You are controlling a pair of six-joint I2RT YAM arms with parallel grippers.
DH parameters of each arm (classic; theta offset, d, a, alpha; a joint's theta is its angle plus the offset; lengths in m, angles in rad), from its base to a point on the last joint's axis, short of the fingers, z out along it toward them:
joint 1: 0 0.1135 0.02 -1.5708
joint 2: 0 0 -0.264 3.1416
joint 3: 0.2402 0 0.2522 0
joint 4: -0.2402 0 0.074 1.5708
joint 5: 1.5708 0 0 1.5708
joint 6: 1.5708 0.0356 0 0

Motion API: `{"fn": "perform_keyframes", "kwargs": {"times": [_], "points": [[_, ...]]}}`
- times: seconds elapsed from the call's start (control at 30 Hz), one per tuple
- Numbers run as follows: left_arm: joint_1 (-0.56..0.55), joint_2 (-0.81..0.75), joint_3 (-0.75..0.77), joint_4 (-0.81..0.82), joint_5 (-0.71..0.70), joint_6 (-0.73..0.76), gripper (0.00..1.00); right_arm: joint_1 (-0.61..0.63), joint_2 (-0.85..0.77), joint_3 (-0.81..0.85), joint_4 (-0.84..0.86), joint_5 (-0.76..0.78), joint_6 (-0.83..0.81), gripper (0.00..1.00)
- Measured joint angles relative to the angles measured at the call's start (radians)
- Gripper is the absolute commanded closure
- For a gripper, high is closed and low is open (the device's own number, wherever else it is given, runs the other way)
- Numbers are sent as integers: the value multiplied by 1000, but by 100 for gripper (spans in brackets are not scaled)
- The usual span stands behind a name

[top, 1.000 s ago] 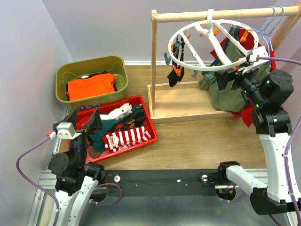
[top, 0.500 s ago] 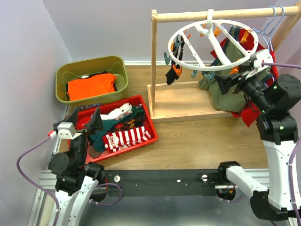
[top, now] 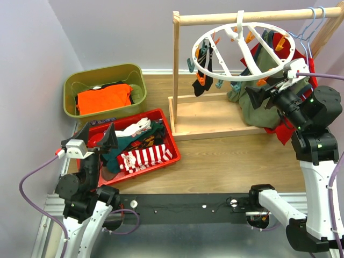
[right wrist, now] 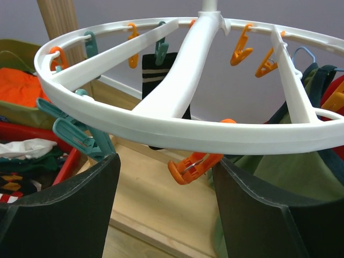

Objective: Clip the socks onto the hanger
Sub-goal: Open the clamp at the hanger.

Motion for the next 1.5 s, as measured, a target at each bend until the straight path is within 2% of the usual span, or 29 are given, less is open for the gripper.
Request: {"fn": "perform_keyframes", "kwargs": {"times": [0.57,0.7,0.93,1.27,1.5], "points": [[0,27,0,0,19,2,1,0,-4,-29,13,69,-21,20],[0,36,0,0,30,2,1,0,16,-18,6,73,-37,24],[0,36,0,0,35,2,1,0,27,-10,-6,48,-31,25],[0,40,0,0,54,2,1,0,-71,-9,-13,0,-2,29],[0,106,0,26,151,2,1,0,-69,-31,-4,-53,34,32]]}}
